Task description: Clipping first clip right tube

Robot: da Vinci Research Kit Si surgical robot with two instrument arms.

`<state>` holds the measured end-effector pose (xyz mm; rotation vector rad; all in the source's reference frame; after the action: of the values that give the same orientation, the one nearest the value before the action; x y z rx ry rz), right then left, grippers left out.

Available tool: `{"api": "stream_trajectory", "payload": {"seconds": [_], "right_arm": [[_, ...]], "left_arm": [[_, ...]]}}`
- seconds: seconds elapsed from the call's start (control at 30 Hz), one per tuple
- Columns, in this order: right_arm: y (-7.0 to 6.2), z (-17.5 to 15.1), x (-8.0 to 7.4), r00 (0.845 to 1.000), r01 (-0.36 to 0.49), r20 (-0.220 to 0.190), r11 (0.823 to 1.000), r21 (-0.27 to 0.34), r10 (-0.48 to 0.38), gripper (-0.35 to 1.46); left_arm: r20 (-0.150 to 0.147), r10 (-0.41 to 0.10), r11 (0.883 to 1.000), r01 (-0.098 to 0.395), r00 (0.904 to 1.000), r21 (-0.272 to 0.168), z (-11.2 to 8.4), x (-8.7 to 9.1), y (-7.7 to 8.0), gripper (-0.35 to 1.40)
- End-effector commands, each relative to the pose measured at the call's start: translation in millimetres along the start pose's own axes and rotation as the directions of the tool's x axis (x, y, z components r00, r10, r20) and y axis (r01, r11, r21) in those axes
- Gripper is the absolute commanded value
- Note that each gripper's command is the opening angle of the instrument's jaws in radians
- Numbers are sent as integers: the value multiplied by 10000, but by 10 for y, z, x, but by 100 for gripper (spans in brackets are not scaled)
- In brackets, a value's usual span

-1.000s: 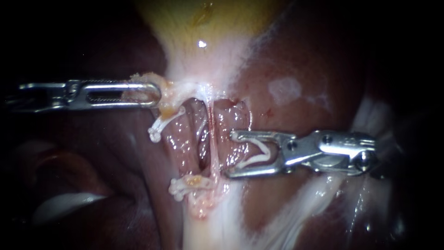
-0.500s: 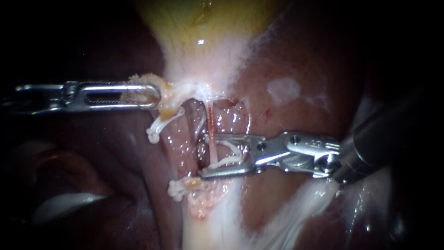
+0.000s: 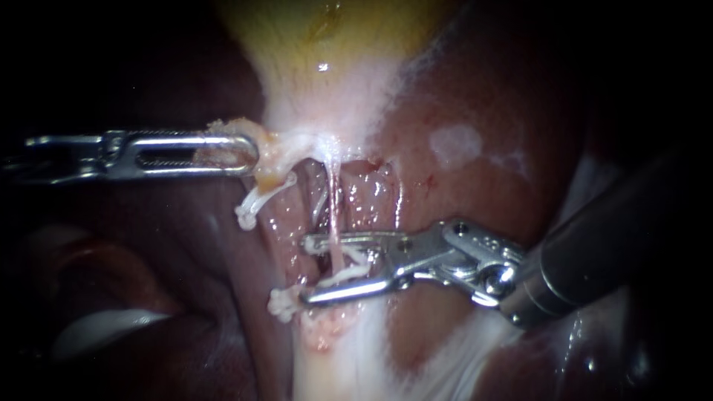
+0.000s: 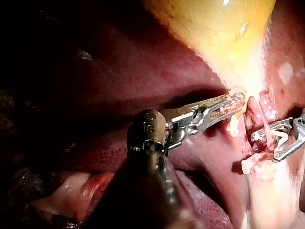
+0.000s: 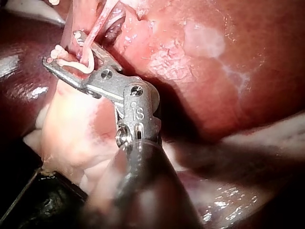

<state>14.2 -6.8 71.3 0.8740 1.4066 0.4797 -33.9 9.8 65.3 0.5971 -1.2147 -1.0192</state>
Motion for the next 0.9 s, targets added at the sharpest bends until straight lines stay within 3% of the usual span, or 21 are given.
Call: {"api": "stream_trajectory", "payload": {"seconds": [0.03,0.37,0.57,0.63,0.8,0.9], "right_arm": [[-2,0,1,10000,-40,38,10000,78,40,44],[-6,-1,-3,9994,-335,52,9992,206,334,25],[-5,-13,-2,9980,-637,-46,9980,-30,637,-32],[-4,-17,-2,9976,-699,-16,9975,-36,699,-35],[-4,-19,-6,9926,-751,920,9962,-441,789,-35],[-5,-19,-8,9919,-800,949,9958,-455,841,-35]], "left_arm": [[-3,2,10000,-2,10000,10,0,0,1,-35],[-11,6,10000,-6,10000,28,-1,0,5,-35],[-12,7,10000,-7,10000,30,-1,0,5,-35],[-12,8,10000,-8,10000,29,-1,0,6,-35],[-12,14,10000,-14,10000,33,-1,0,7,-35],[-13,17,10000,-17,10000,35,-1,1,8,-35]]}}
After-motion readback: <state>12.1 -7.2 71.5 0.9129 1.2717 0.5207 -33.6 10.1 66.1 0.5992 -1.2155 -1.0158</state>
